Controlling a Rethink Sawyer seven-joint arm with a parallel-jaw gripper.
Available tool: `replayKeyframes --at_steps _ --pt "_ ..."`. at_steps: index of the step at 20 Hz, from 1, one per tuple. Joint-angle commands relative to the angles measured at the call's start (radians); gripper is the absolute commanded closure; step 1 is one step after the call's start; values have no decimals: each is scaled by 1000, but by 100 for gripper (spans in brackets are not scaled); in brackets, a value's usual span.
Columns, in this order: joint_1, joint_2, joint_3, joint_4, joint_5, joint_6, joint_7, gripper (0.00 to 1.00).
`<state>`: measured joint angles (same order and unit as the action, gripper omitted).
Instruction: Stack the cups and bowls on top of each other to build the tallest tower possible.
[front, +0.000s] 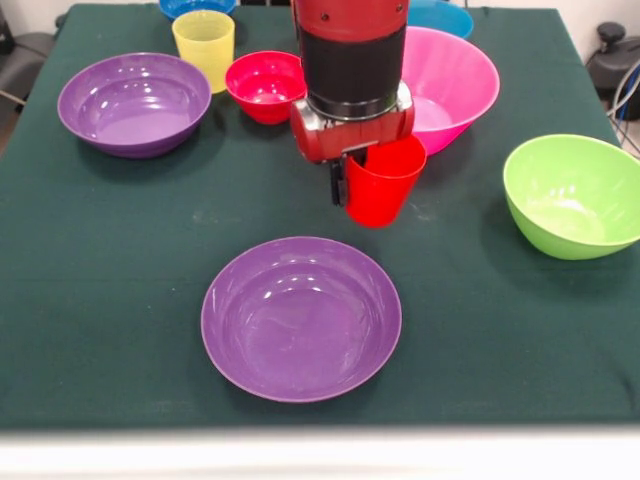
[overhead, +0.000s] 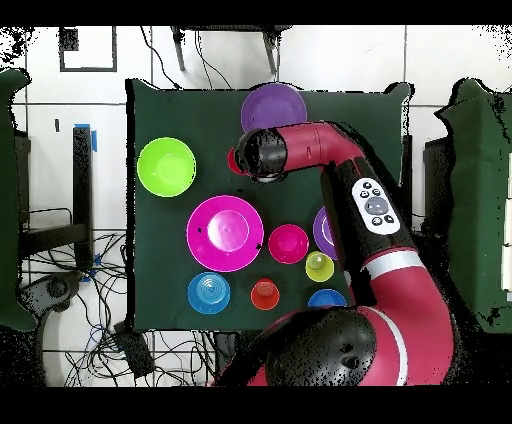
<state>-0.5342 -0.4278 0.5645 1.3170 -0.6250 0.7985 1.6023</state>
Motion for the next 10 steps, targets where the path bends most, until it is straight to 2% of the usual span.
replayKeyframes --at_steps 1,5,8,10 --pt "-1 -81 -14 67 -16 20 -90 100" --pt "-10 -96 -9 64 -9 41 -106 100" --pt "-6 -84 4 12 3 105 -150 100" --pt "-5 -58 13 -40 -2 113 -177 100"
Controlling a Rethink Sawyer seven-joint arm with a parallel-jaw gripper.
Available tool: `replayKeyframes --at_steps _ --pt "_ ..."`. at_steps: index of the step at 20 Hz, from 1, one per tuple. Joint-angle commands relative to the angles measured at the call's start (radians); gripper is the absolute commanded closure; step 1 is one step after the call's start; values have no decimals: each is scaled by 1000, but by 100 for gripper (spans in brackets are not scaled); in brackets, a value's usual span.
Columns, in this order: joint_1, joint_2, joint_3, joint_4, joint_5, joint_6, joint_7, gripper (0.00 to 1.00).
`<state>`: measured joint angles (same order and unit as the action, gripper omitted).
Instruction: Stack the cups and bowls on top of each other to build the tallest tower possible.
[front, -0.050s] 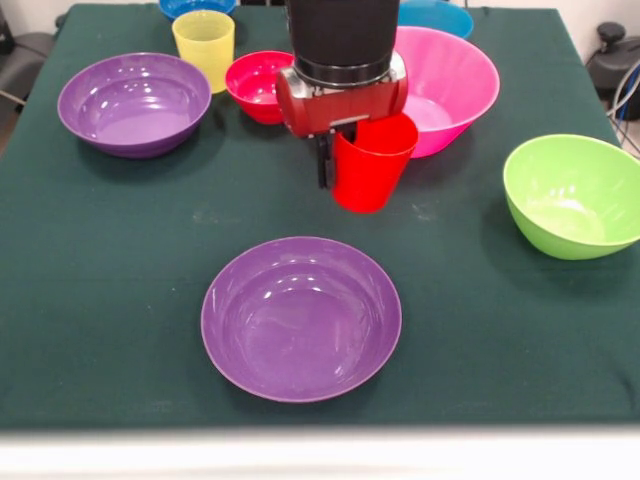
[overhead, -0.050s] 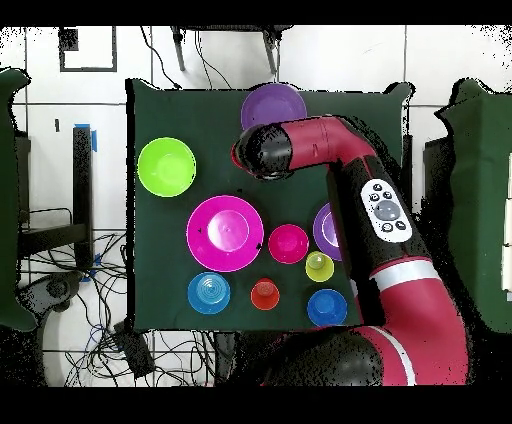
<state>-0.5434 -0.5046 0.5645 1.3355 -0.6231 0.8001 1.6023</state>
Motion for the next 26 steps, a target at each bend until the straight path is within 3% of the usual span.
replayKeyframes --at_steps 1,7,26 --pt "3 32 18 -80 -10 109 -191 100" --pt "-9 142 60 -219 -52 93 -332 100" --pt "-12 219 83 -357 -61 140 -490 100"
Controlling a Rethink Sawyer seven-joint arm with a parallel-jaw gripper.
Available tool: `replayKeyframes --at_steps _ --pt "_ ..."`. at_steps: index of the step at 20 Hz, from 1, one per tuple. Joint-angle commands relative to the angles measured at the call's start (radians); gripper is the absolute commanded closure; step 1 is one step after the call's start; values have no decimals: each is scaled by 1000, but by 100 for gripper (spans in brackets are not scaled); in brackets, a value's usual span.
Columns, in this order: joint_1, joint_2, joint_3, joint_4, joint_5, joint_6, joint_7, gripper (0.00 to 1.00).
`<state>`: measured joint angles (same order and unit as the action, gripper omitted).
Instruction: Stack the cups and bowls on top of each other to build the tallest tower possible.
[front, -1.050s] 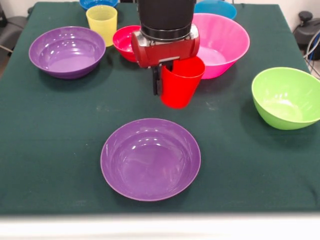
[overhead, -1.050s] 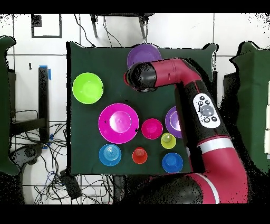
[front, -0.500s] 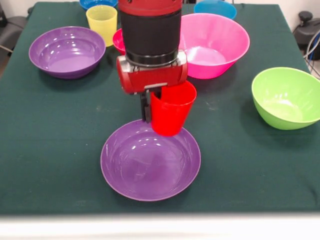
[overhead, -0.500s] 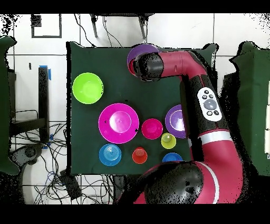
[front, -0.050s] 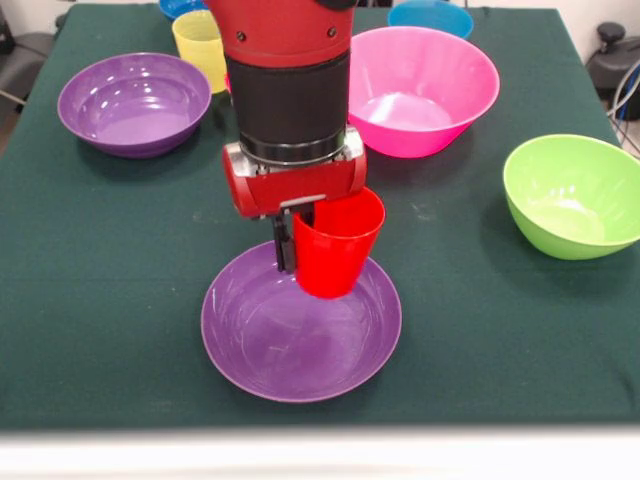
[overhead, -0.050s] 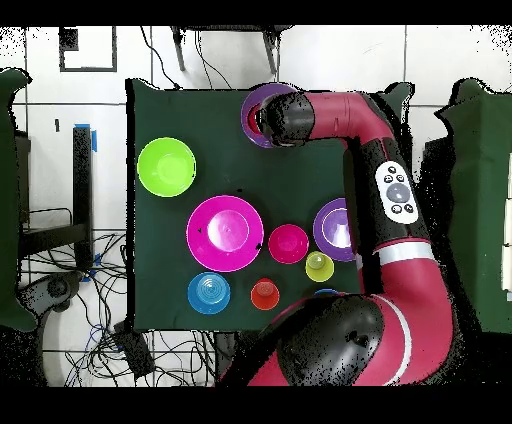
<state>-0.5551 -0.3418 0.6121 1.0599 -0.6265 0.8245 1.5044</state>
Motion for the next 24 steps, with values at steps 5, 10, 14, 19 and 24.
replayKeyframes --at_steps 5,10,14,19,24 --pt "0 81 39 -111 -54 112 -418 100" --pt "3 105 44 -147 -57 106 -453 100" --pt "9 118 40 -179 -63 114 -477 100" --pt "9 121 34 -177 -62 109 -488 100" --pt "6 131 33 -159 -60 75 -487 100"
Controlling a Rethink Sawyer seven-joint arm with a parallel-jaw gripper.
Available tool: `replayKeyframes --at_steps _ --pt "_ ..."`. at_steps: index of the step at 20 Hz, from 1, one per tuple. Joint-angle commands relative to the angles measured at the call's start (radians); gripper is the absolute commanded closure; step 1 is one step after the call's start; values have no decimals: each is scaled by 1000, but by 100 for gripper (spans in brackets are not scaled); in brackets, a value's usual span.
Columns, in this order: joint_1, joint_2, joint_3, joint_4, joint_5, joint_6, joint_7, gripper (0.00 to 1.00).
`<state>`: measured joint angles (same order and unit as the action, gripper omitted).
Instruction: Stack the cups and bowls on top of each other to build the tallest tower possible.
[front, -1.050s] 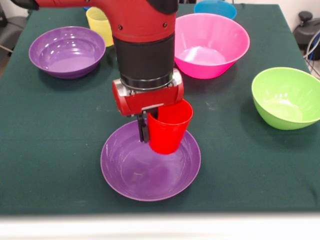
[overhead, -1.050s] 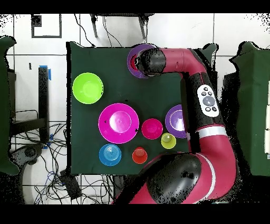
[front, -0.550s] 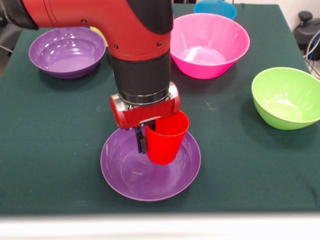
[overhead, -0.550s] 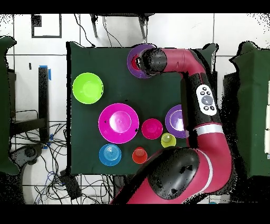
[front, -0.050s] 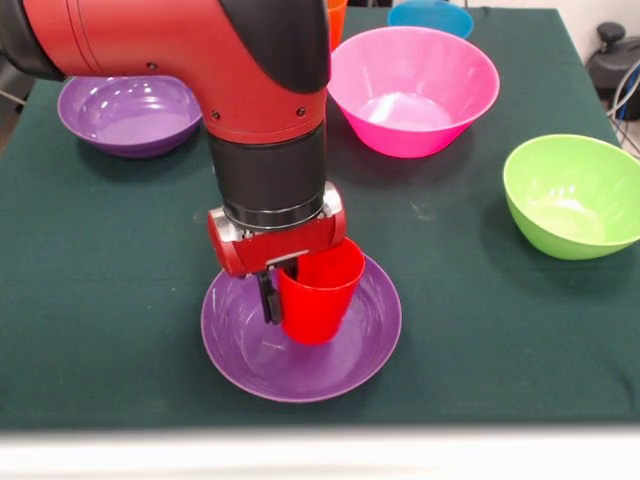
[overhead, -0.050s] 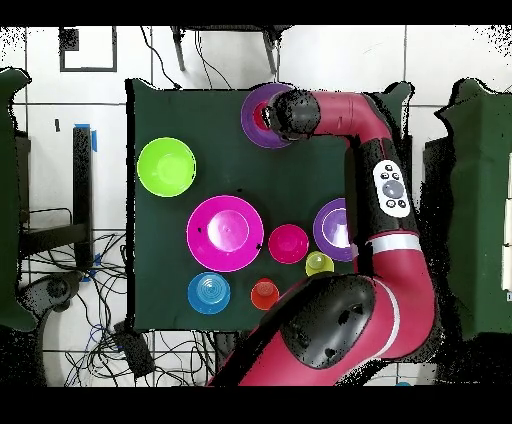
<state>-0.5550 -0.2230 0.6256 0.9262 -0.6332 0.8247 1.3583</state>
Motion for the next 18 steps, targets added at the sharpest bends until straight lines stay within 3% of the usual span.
replayKeyframes --at_steps 1,9,18 --pt "5 13 20 -21 -52 72 -340 0" --pt "-2 5 11 10 -38 77 -312 0" --pt "15 -1 -4 -22 -45 129 -313 0"
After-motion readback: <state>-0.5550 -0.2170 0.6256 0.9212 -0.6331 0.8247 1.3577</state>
